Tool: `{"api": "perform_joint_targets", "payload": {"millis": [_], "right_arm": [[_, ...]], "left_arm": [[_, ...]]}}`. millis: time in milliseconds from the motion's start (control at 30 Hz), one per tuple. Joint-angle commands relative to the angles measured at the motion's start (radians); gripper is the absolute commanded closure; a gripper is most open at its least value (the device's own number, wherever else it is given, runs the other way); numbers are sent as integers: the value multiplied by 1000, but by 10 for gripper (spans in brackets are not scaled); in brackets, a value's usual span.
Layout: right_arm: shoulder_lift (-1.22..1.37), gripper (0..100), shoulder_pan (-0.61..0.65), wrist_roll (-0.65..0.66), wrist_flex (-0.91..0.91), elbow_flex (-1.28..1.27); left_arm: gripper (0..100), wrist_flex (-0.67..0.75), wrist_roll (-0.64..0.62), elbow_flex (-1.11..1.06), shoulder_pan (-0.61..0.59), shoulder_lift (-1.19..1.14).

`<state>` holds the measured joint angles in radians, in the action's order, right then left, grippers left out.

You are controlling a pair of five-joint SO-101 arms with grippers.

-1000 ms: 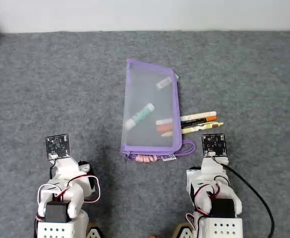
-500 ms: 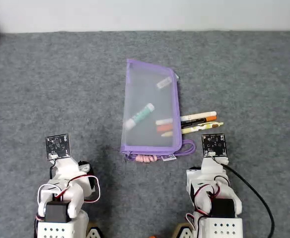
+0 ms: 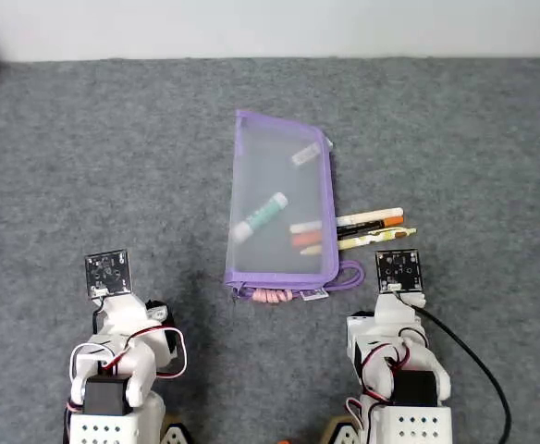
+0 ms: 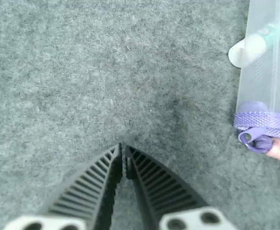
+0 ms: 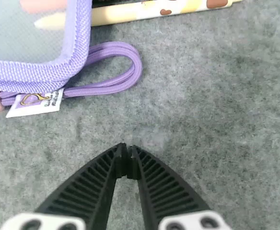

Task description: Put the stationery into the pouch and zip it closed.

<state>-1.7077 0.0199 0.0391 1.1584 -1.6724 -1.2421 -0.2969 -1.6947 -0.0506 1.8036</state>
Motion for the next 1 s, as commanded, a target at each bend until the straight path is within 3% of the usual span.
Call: {"api": "perform_joint_targets", "payload": {"millis": [0,300,567,667,967], "right_arm": [[-15,989,-1,-8,4,-15],[-24,990,-7,-6,-35,-6],[-12,991,5,55,-53,226],[1,991,73,61,-33,275],[440,991,223,97,-4,559]], "left_arm": [[986,-6,-8,10,-3,11],[986,-6,-8,10,-3,11],[986,-6,-8,10,-3,11],[986,-6,-8,10,-3,11],[986,-6,-8,10,-3,11]]}}
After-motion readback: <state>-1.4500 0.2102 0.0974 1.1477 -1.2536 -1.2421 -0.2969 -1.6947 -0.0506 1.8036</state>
